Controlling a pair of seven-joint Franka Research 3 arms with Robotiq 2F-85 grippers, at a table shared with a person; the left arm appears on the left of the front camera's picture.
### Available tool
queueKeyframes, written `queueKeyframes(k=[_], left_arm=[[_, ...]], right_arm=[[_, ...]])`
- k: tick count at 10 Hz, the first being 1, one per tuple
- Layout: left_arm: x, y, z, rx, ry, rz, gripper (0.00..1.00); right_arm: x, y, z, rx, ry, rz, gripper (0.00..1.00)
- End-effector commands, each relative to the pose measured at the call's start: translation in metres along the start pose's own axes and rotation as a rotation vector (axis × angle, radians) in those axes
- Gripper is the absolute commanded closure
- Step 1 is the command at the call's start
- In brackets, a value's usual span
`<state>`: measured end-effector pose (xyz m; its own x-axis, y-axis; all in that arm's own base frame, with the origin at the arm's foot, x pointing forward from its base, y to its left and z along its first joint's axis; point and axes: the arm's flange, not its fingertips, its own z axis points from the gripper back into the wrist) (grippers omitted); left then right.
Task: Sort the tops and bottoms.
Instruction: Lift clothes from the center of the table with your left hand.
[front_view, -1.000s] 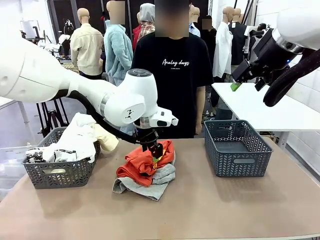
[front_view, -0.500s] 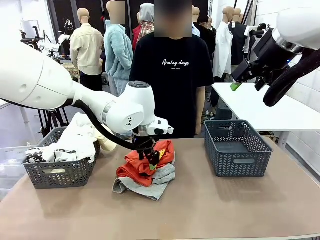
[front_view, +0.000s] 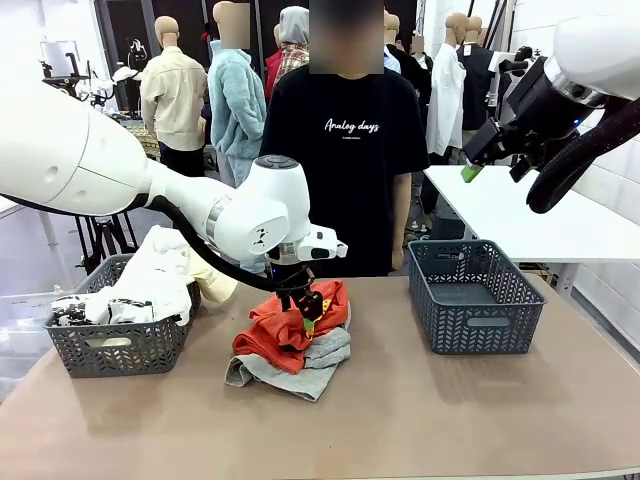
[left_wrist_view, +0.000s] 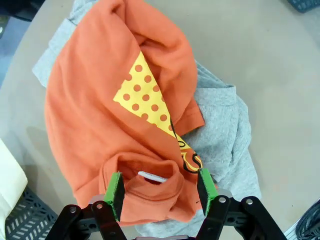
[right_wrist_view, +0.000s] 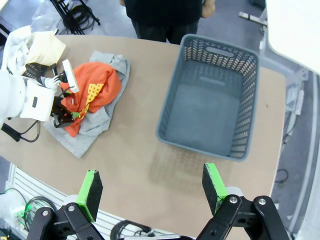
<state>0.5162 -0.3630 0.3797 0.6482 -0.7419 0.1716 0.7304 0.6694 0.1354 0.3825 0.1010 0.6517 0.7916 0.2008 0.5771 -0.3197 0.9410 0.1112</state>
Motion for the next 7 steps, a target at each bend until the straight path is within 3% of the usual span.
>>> queueKeyframes(k=[1,7], left_arm=[[0.004,0.008,-0.003,0.008,-0.009,0.005,0.24],[0.002,0.014,-0.016,-0.037,0.033,0.037,0.24]], right_arm=[[-0.003,0.000,-0.001,-0.005,0.007,-0.014,0.00],[-0.003,0.000,-0.001,-0.005,0.007,-0.014,0.00]])
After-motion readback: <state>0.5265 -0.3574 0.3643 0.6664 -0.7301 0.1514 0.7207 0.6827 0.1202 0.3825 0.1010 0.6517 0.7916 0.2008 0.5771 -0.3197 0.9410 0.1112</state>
